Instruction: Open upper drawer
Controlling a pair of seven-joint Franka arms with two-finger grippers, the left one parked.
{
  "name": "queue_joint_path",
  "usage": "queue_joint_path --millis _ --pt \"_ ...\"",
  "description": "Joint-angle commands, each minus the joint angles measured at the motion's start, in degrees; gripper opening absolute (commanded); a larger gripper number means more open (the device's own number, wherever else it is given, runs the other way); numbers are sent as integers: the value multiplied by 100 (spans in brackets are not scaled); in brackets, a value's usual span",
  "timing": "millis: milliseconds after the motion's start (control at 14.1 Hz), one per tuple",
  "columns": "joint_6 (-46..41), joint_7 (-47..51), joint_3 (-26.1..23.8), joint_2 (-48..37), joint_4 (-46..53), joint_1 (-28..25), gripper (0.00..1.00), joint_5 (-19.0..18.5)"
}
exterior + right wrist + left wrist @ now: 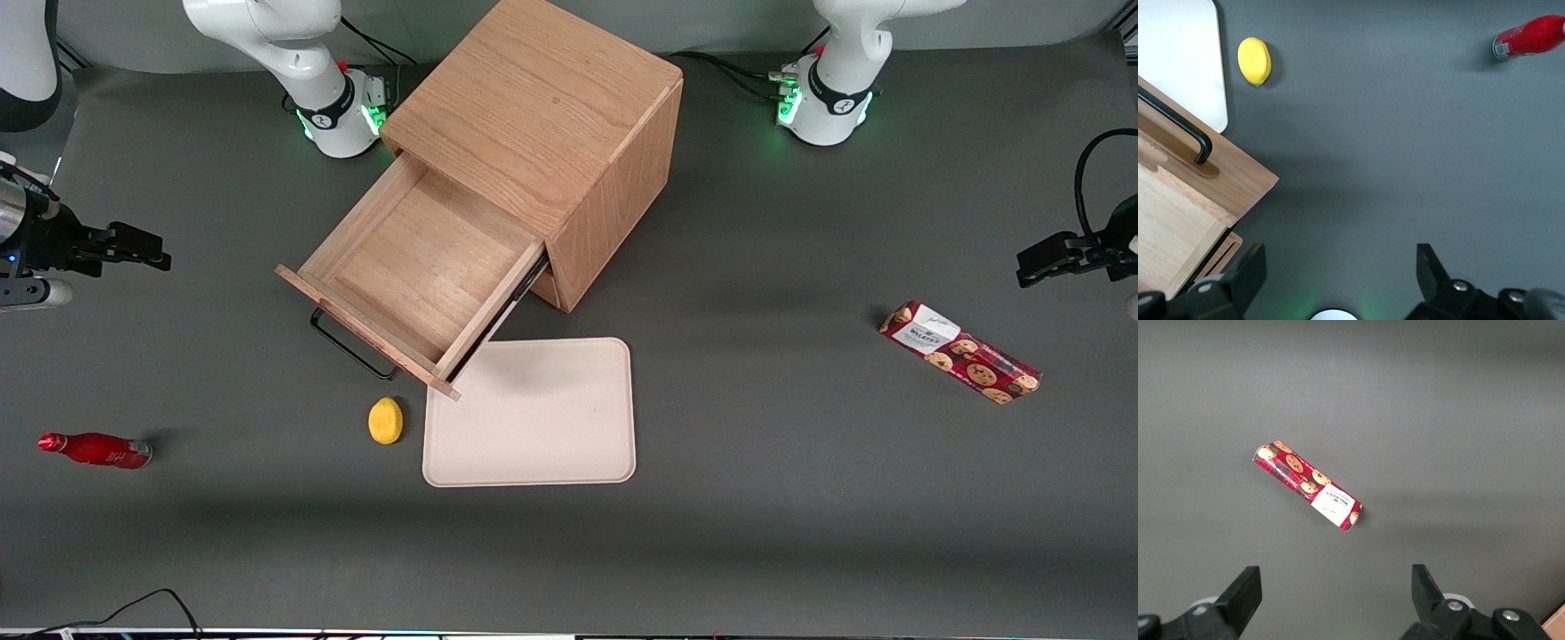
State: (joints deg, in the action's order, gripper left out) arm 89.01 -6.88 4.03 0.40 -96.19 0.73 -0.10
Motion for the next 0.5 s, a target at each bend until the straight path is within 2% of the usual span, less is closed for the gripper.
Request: queue_joint_path --millis 0,426 --pt "46 73 -51 -5 65 68 100 -139" --pt "38 108 10 48 188 76 100 -148"
